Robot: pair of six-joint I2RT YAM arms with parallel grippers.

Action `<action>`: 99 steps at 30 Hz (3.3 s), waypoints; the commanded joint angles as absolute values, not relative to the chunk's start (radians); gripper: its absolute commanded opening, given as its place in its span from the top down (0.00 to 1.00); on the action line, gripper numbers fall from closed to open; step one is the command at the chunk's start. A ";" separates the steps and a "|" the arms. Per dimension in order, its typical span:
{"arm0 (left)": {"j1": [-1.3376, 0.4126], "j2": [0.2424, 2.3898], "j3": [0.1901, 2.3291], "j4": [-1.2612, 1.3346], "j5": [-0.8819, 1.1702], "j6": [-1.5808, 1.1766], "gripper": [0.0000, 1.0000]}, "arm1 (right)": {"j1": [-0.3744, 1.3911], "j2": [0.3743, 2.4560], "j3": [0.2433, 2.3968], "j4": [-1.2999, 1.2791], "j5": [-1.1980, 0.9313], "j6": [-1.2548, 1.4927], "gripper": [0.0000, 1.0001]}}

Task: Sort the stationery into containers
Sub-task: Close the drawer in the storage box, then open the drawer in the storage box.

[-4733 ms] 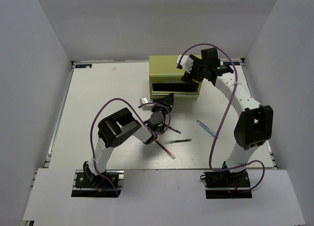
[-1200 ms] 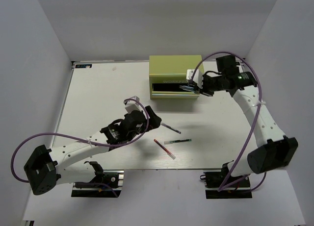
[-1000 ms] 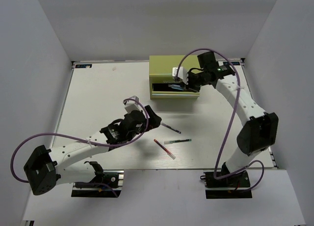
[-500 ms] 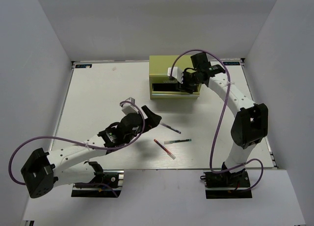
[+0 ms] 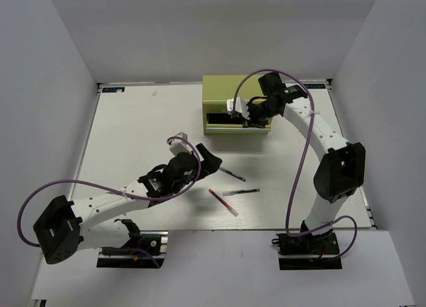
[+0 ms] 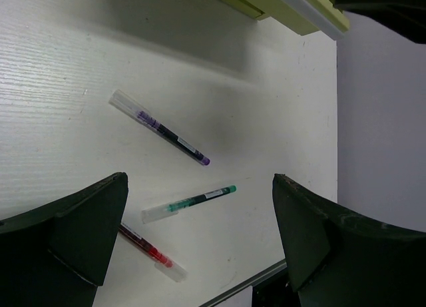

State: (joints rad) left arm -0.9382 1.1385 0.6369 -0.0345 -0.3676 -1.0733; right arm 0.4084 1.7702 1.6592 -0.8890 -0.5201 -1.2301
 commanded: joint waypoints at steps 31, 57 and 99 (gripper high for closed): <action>-0.885 1.395 0.663 0.396 -0.443 -1.131 0.22 | 0.499 1.752 1.539 -0.414 -0.199 -0.871 1.00; -0.782 2.071 1.002 0.928 -0.472 -1.347 0.18 | 0.428 1.572 1.316 -0.175 -0.166 -0.788 0.25; -0.746 2.292 1.173 0.956 -0.652 -1.595 0.81 | 0.356 1.787 1.506 -0.350 -0.118 -0.749 0.32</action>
